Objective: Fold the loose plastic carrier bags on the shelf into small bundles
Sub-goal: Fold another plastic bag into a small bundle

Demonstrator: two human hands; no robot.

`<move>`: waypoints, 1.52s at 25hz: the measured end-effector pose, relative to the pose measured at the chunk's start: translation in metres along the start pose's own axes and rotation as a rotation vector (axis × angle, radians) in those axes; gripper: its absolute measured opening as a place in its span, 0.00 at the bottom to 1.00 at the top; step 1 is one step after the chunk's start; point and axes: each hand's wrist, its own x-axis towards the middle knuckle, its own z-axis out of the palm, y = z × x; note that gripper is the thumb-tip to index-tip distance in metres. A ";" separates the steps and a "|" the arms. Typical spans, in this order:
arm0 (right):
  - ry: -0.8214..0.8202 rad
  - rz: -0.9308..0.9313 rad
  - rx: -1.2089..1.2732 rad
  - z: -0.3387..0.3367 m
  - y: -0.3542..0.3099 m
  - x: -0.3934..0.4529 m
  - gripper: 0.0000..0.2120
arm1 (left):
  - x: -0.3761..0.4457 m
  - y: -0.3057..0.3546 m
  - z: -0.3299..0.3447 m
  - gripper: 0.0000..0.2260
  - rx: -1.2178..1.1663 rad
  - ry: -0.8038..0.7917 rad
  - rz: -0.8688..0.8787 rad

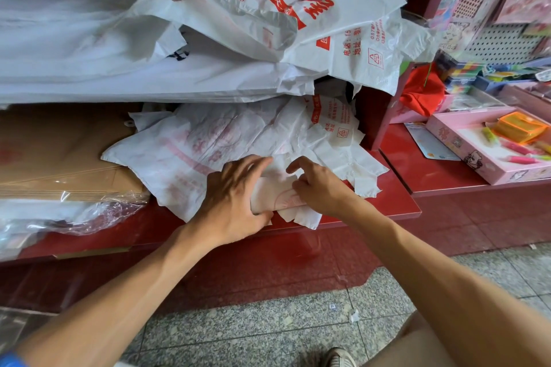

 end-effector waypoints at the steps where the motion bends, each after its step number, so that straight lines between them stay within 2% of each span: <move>1: -0.001 0.006 0.010 0.000 0.000 0.000 0.13 | 0.000 0.000 0.001 0.34 0.029 -0.034 0.027; 4: 0.051 0.002 -0.065 -0.001 0.000 0.001 0.13 | 0.000 0.000 0.004 0.26 0.099 -0.088 0.019; 6: 0.091 -0.073 -0.133 -0.003 -0.001 0.000 0.14 | 0.000 -0.001 0.005 0.26 0.162 -0.118 0.042; 9: -0.076 -0.181 -0.132 -0.009 -0.004 -0.004 0.17 | 0.001 -0.001 0.002 0.32 0.179 -0.218 0.023; 11: -0.182 -0.188 -0.239 -0.007 -0.004 -0.005 0.21 | 0.002 -0.002 0.001 0.31 0.162 -0.236 0.008; 13: -0.141 -0.197 -0.278 -0.004 -0.003 -0.003 0.21 | 0.003 -0.001 0.001 0.27 0.081 -0.199 -0.002; 17: 0.083 -0.080 0.004 -0.002 -0.004 0.002 0.09 | 0.004 -0.001 -0.004 0.18 -0.207 -0.065 -0.163; 20: 0.118 0.046 0.233 -0.001 -0.002 0.002 0.09 | 0.007 -0.006 -0.006 0.15 -0.438 -0.042 -0.335; 22: 0.093 0.100 0.202 0.001 0.000 0.003 0.13 | 0.007 -0.007 -0.006 0.16 -0.506 -0.068 -0.405; 25: 0.057 0.117 -0.060 0.005 0.000 0.005 0.20 | 0.008 -0.008 -0.004 0.12 -0.311 -0.100 -0.424; 28: 0.030 0.056 -0.169 0.009 -0.004 0.006 0.19 | 0.009 -0.007 -0.004 0.12 -0.177 -0.125 -0.430; 32: 0.002 0.041 0.024 0.004 -0.007 0.005 0.11 | 0.010 -0.010 -0.003 0.07 -0.193 -0.150 -0.433; 34: -0.066 0.075 0.130 0.001 -0.008 0.004 0.13 | 0.010 -0.013 -0.004 0.04 -0.232 -0.155 -0.428; 36: -0.150 0.080 0.092 -0.001 -0.007 0.003 0.13 | 0.010 -0.014 -0.006 0.04 -0.302 -0.143 -0.428; 38: -0.191 0.062 0.085 -0.002 -0.006 0.004 0.07 | 0.011 -0.011 -0.009 0.03 -0.480 -0.109 -0.438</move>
